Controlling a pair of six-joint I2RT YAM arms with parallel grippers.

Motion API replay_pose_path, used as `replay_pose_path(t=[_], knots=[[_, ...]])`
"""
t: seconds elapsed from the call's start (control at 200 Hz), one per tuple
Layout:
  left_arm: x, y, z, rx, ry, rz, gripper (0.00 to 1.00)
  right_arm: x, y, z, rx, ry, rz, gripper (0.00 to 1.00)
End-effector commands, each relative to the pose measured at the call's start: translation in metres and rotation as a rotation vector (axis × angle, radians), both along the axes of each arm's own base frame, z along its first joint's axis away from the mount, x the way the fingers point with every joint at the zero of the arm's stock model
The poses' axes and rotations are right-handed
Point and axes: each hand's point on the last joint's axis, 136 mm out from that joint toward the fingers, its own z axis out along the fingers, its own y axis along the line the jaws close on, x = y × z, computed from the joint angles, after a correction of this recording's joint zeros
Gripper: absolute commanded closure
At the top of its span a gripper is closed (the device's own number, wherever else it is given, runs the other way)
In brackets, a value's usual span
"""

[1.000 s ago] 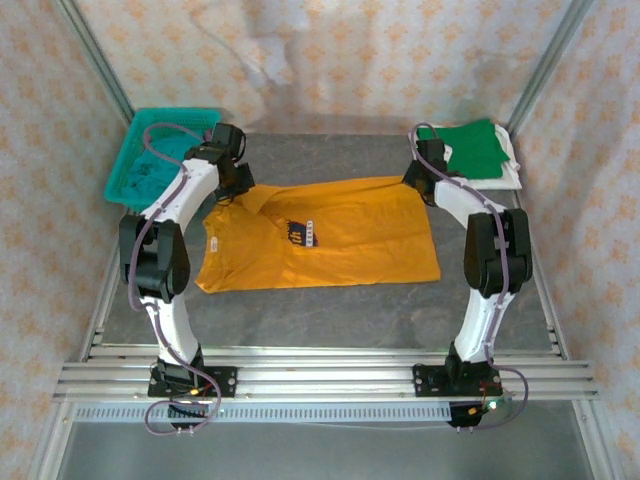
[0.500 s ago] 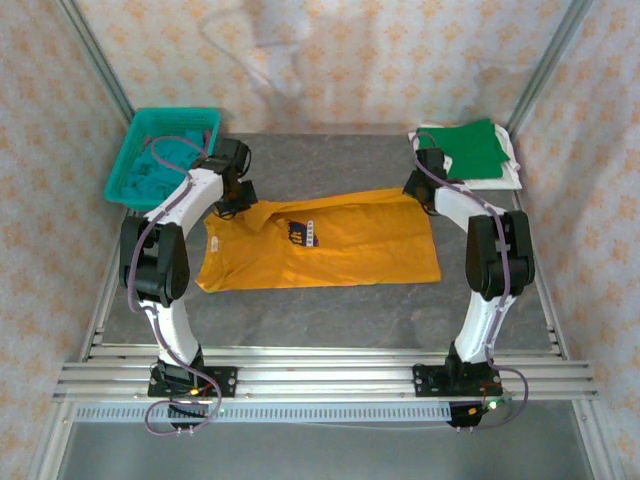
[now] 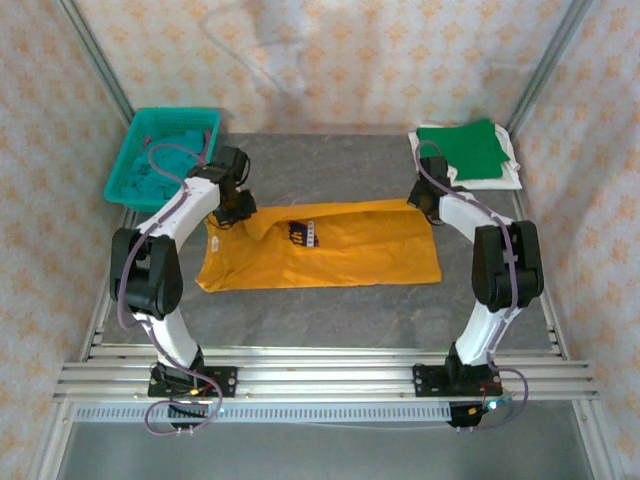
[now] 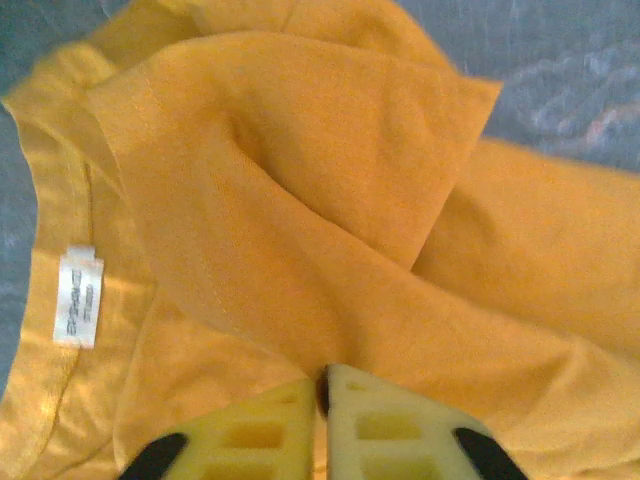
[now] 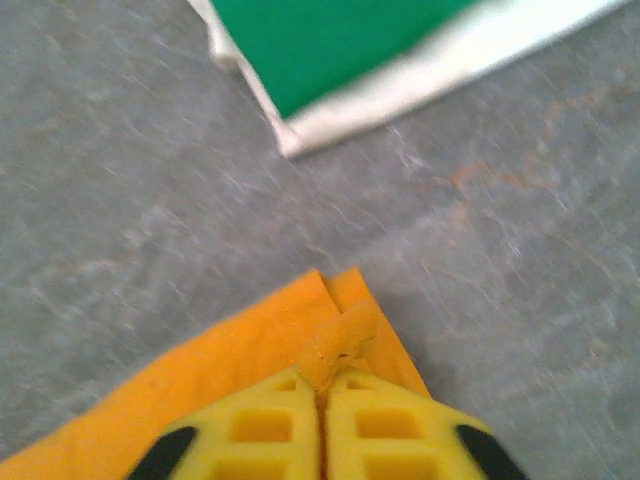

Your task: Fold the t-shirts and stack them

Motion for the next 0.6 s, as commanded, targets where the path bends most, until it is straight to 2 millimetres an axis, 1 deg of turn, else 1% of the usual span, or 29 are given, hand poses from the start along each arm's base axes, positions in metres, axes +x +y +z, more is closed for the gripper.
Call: replay_pose_path(t=[0.0, 0.055, 0.1, 0.14, 0.185, 0.26, 0.32, 0.385, 0.505, 0.595], knots=[[-0.028, -0.002, 0.006, -0.024, 0.019, 0.016, 0.77, -0.024, -0.020, 0.000, -0.059, 0.053, -0.068, 0.79], [-0.036, 0.000, 0.006, -0.023, 0.015, 0.020, 0.75, -0.032, -0.023, -0.001, -0.072, 0.077, -0.078, 0.72], [-0.039, 0.004, 0.008, -0.010, 0.005, 0.026, 0.71, -0.037, -0.024, 0.000, -0.077, 0.087, -0.080, 0.68], [-0.039, 0.007, 0.008, -0.006, -0.004, 0.031, 0.67, -0.040, -0.025, 0.003, -0.077, 0.087, -0.083, 0.65], [-0.036, 0.010, 0.007, -0.010, -0.016, 0.039, 0.65, -0.041, -0.024, 0.008, -0.077, 0.080, -0.079, 0.62], [-0.027, 0.017, -0.001, -0.032, -0.025, 0.060, 0.65, -0.039, -0.019, 0.016, -0.063, 0.053, -0.057, 0.62], [-0.017, 0.017, -0.009, -0.073, -0.028, 0.066, 0.64, -0.036, -0.014, 0.021, -0.065, 0.043, -0.039, 0.60], [-0.005, 0.018, -0.015, -0.075, -0.037, 0.063, 0.64, -0.034, -0.005, 0.027, -0.074, 0.028, -0.010, 0.59], [0.016, 0.018, -0.021, -0.062, -0.046, 0.048, 0.64, -0.030, 0.014, 0.030, -0.057, 0.001, 0.046, 0.58], [0.025, 0.024, -0.027, -0.048, -0.038, 0.054, 0.64, -0.029, 0.026, 0.032, -0.052, -0.004, 0.078, 0.58]])
